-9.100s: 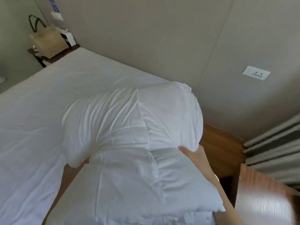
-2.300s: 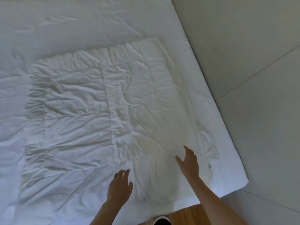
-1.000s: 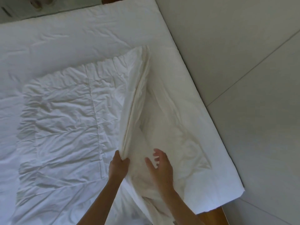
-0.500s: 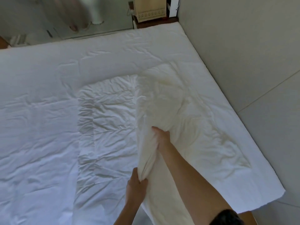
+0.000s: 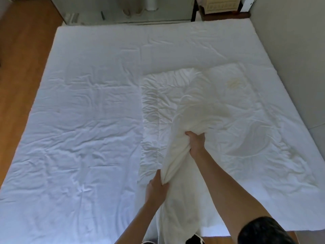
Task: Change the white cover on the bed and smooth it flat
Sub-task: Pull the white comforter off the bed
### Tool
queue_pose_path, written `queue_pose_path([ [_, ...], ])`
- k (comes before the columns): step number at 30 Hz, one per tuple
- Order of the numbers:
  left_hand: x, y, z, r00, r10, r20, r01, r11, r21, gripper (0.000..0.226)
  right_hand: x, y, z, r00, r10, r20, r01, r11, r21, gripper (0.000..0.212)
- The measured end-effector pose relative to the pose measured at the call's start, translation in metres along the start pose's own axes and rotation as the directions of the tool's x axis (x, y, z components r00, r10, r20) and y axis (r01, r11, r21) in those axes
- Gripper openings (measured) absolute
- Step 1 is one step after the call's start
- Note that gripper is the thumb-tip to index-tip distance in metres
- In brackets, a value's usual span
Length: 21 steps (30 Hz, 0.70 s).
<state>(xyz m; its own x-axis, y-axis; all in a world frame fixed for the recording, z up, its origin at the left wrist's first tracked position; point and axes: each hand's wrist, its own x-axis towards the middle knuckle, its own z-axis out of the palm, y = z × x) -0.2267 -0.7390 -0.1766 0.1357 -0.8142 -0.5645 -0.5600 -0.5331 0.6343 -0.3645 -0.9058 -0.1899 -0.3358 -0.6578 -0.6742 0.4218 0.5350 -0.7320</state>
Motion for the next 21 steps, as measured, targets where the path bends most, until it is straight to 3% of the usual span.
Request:
queue_pose_path([
  [10,-0.009,-0.042,-0.052,0.995,0.065,0.081,-0.063,0.998,-0.029,0.053,-0.055,0.012,0.059,0.971,-0.218,0.101,0.235,0.949,-0.211,0.073],
  [16,-0.007,-0.150,-0.165,0.983,0.136,0.124,-0.132,0.990,-0.043,0.055,-0.134,0.086,0.165,0.912,-0.347,0.218,0.401,0.867,-0.297,0.073],
  [21,-0.017,-0.256,-0.289,0.980,0.135,0.149,-0.131,0.991,-0.032,0.064,-0.220,0.166,0.275,0.908,-0.339,0.247,0.411,0.834,-0.367,0.059],
])
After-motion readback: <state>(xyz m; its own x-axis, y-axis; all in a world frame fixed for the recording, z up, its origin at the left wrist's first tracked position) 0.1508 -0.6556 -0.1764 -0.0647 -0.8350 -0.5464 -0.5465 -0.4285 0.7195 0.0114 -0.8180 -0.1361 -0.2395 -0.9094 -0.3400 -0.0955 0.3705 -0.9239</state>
